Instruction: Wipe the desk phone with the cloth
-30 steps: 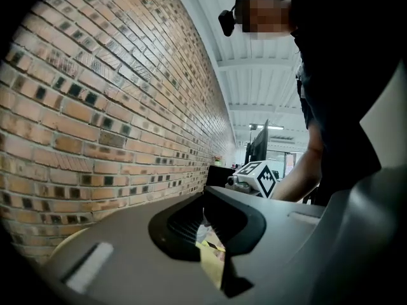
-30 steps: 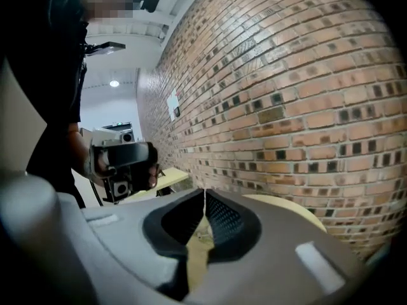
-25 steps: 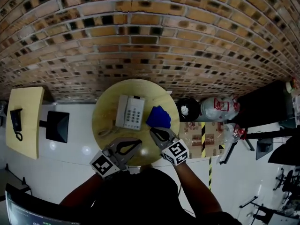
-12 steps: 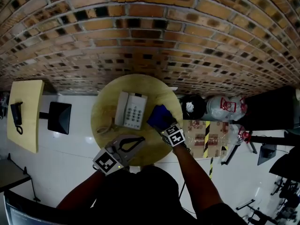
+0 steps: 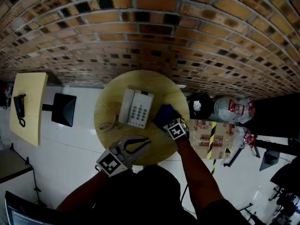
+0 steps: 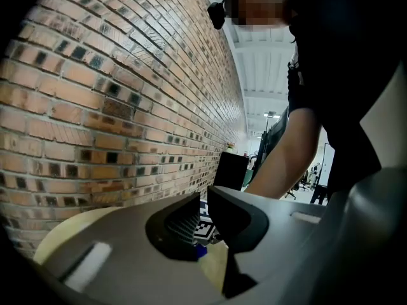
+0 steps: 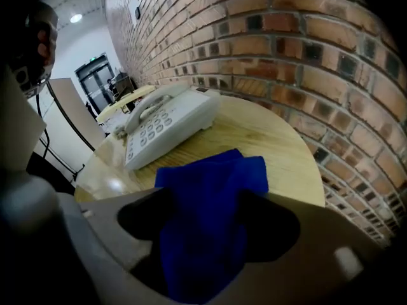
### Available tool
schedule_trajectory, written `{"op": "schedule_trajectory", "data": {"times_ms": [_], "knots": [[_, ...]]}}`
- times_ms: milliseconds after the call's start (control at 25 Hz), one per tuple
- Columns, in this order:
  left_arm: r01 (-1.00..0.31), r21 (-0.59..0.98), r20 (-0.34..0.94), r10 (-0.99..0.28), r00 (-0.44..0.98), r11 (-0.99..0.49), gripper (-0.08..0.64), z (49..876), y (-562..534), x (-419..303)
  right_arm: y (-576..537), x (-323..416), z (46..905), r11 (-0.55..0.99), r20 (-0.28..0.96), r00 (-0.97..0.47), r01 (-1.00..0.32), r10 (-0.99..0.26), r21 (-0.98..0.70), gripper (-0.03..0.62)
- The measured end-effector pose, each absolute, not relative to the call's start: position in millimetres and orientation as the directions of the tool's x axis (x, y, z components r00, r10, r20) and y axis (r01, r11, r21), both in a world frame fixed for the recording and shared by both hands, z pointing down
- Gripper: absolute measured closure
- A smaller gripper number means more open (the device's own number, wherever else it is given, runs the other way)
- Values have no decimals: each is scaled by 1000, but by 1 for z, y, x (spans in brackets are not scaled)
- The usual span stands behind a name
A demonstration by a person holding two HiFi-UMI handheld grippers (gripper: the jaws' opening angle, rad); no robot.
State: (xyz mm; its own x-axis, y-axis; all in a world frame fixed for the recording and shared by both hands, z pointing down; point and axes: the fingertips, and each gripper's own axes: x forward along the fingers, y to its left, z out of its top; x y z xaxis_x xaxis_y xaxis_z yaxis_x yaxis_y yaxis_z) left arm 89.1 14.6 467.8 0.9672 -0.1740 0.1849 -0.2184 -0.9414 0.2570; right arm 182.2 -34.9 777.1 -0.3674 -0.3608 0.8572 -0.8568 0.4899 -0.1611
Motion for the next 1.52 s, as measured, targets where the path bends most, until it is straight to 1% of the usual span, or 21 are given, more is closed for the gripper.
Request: {"op": "schedule_trajectory", "data": {"times_ms": [200, 280, 400, 440, 520, 560, 640, 720, 880, 1080, 1280, 1360, 1520], "knots": [[-238, 261, 199, -189, 962, -936, 522, 473, 10, 83, -40, 184, 779, 501, 880, -303, -861, -366, -88, 261], [-242, 264, 194, -195, 961, -934, 522, 473, 8, 83, -40, 186, 779, 496, 885, -291, -864, -364, -80, 283], [-238, 259, 208, -186, 960, -936, 522, 476, 10, 81, -40, 187, 778, 493, 892, -283, -867, -352, -80, 421], [-237, 259, 212, -185, 960, -936, 522, 476, 11, 80, -39, 186, 778, 490, 892, -289, -867, -348, -89, 456], [-237, 259, 209, -185, 960, -936, 522, 475, 13, 78, -37, 184, 780, 479, 890, -304, -870, -340, -114, 502], [-237, 258, 204, -187, 961, -937, 522, 474, 13, 77, -36, 182, 779, 468, 885, -320, -873, -337, -137, 511], [-238, 258, 196, -190, 962, -936, 522, 471, 15, 73, -35, 175, 773, 446, 867, -364, -874, -341, -191, 520], [-243, 261, 196, -195, 961, -934, 522, 469, 16, 68, -40, 171, 762, 438, 849, -382, -875, -365, -205, 520], [-268, 256, 188, -225, 956, -929, 522, 465, 10, 55, -69, 165, 740, 464, 816, -375, -873, -440, -150, 520], [-298, 224, 173, -263, 949, -928, 522, 460, 1, 42, -123, 125, 691, 561, 733, -446, -821, -513, -107, 520], [-334, 224, 166, -302, 939, -915, 525, 458, -1, 24, -171, 95, 675, 649, 740, -461, -759, -489, -43, 520], [-356, 239, 163, -324, 932, -903, 540, 458, -1, 16, -185, 91, 681, 677, 756, -453, -736, -472, -18, 520], [-387, 254, 170, -353, 920, -886, 545, 462, 1, -2, -185, 81, 700, 732, 792, -447, -682, -416, 0, 520]]}}
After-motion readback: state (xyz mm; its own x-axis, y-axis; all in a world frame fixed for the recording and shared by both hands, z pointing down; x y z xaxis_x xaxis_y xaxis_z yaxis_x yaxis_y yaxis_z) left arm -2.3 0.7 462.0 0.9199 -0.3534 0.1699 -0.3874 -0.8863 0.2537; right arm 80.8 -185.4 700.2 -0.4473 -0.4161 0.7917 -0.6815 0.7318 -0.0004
